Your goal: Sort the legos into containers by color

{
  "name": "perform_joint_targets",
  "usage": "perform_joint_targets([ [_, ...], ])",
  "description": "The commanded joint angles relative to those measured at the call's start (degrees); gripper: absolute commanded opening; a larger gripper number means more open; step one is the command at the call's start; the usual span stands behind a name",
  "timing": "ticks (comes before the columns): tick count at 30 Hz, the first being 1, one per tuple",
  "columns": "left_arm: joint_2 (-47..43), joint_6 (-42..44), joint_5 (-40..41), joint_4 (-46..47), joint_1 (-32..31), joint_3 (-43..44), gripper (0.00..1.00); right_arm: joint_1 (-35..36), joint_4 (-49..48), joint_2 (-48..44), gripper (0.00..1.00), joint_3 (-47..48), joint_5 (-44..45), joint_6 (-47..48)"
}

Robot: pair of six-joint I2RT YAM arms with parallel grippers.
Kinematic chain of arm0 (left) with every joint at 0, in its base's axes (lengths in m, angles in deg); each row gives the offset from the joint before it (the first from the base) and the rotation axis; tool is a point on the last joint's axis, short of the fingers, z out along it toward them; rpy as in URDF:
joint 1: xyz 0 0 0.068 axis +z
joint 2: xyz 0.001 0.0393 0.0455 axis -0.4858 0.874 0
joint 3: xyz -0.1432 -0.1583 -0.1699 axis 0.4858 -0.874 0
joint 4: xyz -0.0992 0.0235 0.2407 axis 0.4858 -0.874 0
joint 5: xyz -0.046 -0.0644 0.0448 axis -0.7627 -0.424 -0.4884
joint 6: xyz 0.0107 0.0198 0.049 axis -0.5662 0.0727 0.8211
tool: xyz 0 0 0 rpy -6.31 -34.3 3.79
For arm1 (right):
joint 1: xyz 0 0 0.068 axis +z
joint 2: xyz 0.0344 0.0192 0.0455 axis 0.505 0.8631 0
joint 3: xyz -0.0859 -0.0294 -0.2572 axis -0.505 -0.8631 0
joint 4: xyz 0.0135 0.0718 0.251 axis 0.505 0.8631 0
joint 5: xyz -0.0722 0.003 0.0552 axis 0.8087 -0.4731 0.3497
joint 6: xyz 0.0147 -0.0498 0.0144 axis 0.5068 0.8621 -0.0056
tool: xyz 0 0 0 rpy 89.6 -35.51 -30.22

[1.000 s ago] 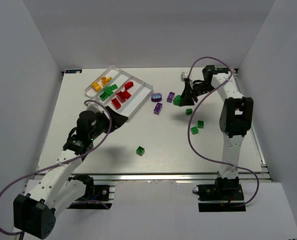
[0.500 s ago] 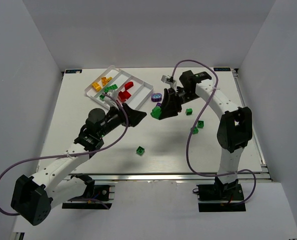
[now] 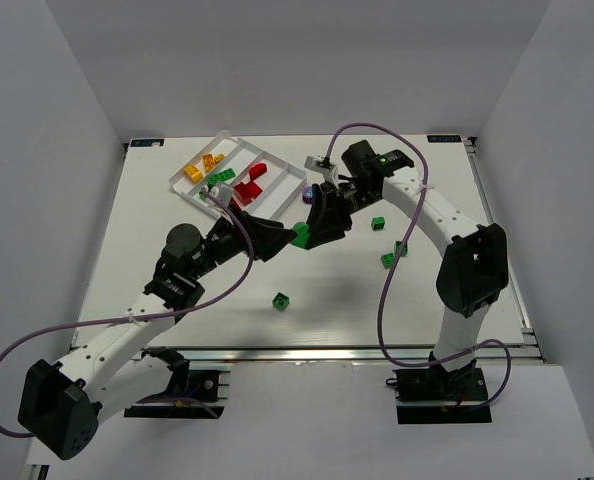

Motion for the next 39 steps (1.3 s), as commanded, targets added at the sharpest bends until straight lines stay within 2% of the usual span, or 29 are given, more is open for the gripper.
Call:
perform_joint_targets([
  [1, -0.36, -0.92, -2.38, 1.41, -0.47, -0.24, 0.75, 0.76, -4.43, -2.22, 0.0, 0.24, -2.2, -4.62],
  [26, 1.66, -2.85, -3.08, 3.95, -0.99, -1.82, 0.67, 1.37, -7.34, -2.57, 0.0, 0.15, -2.99, -7.43],
  [30, 2.1, -3.12, -3.52, 4.31, -1.0, -1.47, 0.55, 1.37, -7.34, -2.39, 0.0, -0.11, -2.91, -7.43],
  [31, 2.27, -3.2, -3.69, 4.13, -0.99, -1.38, 0.44, 1.37, -7.43, -2.39, 0.0, -0.11, -2.91, -7.43],
  [33, 2.36, -3.21, -4.05, 4.39, -1.08, -1.3, 0.32, 1.37, -7.52, -2.39, 0.0, -0.2, -2.82, -7.43],
  [34, 2.19, -3.03, -4.05, 4.4, -1.0, -1.38, 0.22, 1.37, -7.52, -2.39, 0.0, -0.28, -2.73, -7.43],
  [37, 0.0, -1.81, -1.95, 3.52, -0.91, -1.12, 0.11, 1.37, -6.2, -2.31, 0.0, -0.72, -2.2, -6.3],
  [38, -0.7, -0.06, -1.24, 1.52, -0.82, -0.86, 0.01, 1.37, -5.41, -2.39, 0.0, -0.81, -2.03, -5.33],
  [39, -1.41, 0.65, -0.62, 0.45, 0.05, -0.51, 0.0, 1.37, -4.71, -2.31, 0.0, -1.33, -1.94, -3.67],
])
